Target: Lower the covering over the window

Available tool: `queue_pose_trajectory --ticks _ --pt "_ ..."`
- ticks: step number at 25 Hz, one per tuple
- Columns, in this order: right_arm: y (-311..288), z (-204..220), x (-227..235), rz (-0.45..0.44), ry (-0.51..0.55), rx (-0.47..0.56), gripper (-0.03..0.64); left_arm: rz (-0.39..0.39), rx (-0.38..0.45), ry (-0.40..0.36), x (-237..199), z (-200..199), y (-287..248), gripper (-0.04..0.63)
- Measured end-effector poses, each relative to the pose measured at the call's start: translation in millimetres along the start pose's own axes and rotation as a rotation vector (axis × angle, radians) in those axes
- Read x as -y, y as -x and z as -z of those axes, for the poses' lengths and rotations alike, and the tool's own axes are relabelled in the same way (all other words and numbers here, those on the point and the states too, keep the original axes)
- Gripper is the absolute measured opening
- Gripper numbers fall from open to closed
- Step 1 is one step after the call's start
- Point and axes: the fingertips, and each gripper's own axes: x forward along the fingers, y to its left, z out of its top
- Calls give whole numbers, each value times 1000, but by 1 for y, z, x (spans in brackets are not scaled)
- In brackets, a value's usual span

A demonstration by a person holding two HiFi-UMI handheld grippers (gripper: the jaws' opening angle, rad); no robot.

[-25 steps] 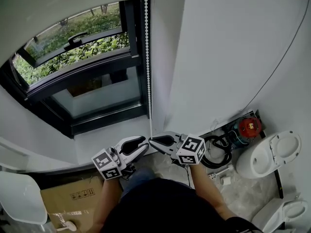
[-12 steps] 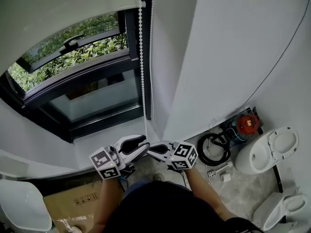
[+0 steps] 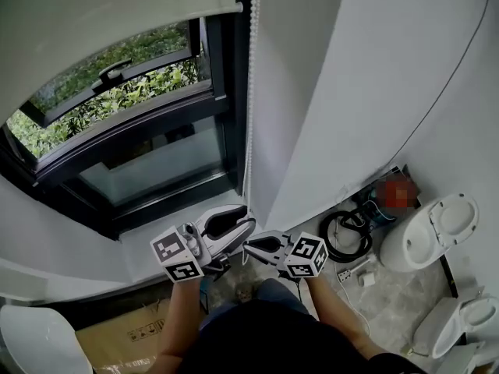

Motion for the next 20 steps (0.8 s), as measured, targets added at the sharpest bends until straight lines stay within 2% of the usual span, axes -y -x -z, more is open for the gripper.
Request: queue_pose_trajectory --ticks 3,4,5,7,11,14,17,20 --pt "1 1 0 18 21 -15 14 2 15 5 1 -16 -7 101" --pt "1 1 0 21 30 -28 14 0 4 11 2 -20 -10 78" --pt "1 1 0 24 38 -38 14 -1 -15 18 2 -23 -14 46" --pt "2 2 -1 28 42 -46 14 -10 -65 10 4 -24 -17 26" --pt "6 3 -4 38 29 -40 14 -10 -135 -34 13 -22 -13 18" --pt "5 9 -6 48 40 -85 14 9 -158 19 13 -17 -9 18" --pt "2 35 -7 58 51 -190 14 -3 -223 57 10 8 -2 17" --pt "-1 56 -6 66 13 -202 14 14 -188 142 11 28 7 17"
